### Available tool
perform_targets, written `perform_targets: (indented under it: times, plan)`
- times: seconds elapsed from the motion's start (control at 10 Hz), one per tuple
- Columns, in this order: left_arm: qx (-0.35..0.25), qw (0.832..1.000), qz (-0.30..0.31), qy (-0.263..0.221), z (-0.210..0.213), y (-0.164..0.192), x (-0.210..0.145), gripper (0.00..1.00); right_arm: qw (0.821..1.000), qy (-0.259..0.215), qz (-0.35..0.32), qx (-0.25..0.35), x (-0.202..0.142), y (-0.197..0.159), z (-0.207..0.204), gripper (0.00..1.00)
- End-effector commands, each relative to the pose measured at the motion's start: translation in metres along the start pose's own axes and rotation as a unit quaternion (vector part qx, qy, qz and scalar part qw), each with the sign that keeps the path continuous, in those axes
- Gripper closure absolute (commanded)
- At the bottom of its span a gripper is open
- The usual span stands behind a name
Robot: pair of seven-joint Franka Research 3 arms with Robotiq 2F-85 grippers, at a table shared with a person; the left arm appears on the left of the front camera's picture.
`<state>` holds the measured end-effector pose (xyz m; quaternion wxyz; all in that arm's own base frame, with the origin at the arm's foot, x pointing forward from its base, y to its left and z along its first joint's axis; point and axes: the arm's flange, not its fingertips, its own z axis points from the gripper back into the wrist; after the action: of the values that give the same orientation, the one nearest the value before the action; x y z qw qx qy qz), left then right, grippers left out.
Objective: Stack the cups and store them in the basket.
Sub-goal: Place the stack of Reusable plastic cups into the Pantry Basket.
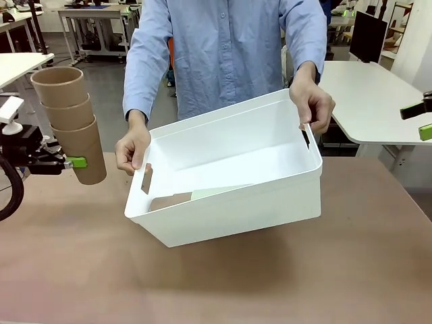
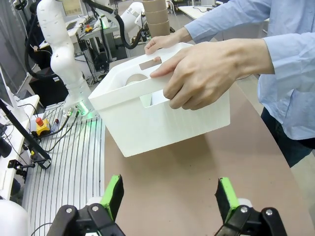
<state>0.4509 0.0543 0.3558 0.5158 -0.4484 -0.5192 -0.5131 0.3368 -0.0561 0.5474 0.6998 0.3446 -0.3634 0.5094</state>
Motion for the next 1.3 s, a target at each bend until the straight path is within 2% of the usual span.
perform_targets:
  times: [0.0,0.3,0.5,0.7,0.8,1.2]
  plan:
    - [0.007,1.000,0.016,0.011,-0.009,-0.020,0.056,0.15,1.000,-0.007,-0.008,0.000,0.003,0.001,-0.001,0.00]
    - [0.007,0.998,0.026,0.060,-0.031,-0.036,0.135,0.15,1.000,-0.007,-0.008,0.000,0.003,0.001,-0.001,0.00]
    - [0.011,0.993,0.032,0.115,-0.058,-0.051,0.187,0.15,1.000,-0.007,-0.008,0.000,0.003,0.001,-0.001,0.00]
    - [0.012,0.986,0.049,0.159,-0.088,-0.064,0.226,0.15,1.000,-0.007,-0.008,0.000,0.003,0.001,-0.001,0.00]
    - [0.016,0.984,0.050,0.168,-0.098,-0.067,0.235,0.15,1.000,-0.007,-0.008,0.000,0.003,0.001,-0.001,0.00]
    - [0.026,0.963,0.047,0.266,-0.169,-0.078,0.254,0.15,1.000,-0.007,-0.008,0.000,0.003,0.001,-0.001,0.00]
